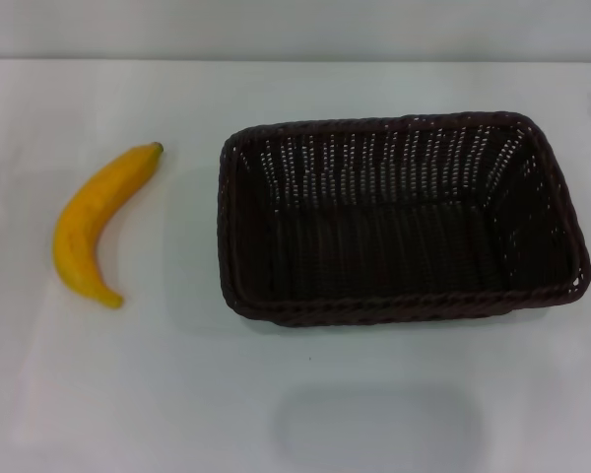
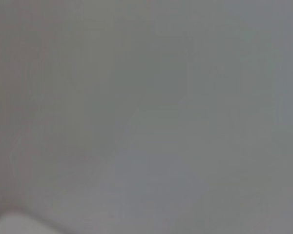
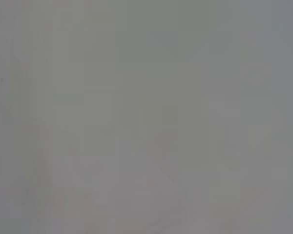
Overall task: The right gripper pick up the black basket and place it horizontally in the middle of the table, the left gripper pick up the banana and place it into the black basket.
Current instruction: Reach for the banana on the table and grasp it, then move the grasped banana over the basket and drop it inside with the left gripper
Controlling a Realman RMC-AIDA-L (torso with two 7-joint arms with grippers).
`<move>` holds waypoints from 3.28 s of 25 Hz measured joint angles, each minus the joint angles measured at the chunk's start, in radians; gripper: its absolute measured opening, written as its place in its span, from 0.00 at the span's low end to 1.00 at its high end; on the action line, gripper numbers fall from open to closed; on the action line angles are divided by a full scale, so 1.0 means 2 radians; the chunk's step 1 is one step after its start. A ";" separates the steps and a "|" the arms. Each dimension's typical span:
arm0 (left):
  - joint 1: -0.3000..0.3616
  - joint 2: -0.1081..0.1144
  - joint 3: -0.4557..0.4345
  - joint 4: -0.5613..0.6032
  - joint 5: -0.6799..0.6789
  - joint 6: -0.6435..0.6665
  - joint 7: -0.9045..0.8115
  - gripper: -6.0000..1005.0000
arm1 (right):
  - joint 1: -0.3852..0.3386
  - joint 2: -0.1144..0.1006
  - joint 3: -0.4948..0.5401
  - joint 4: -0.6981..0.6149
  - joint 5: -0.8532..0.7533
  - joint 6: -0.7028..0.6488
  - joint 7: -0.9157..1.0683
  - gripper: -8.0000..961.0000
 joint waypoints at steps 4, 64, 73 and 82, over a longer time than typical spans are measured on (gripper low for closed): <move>-0.005 0.027 -0.001 0.050 0.142 -0.042 -0.194 0.83 | 0.015 0.001 0.065 0.135 0.171 0.024 -0.221 0.87; -0.277 0.001 0.022 -0.034 0.722 -0.234 -0.414 0.73 | 0.056 0.005 0.207 0.350 0.300 0.103 -0.561 0.86; -0.285 0.010 0.022 -0.037 0.724 -0.235 -0.404 0.58 | 0.056 0.005 0.211 0.351 0.301 0.124 -0.559 0.86; -0.277 0.035 0.013 0.152 0.562 -0.379 -0.323 0.52 | 0.055 0.005 0.209 0.352 0.308 0.130 -0.559 0.86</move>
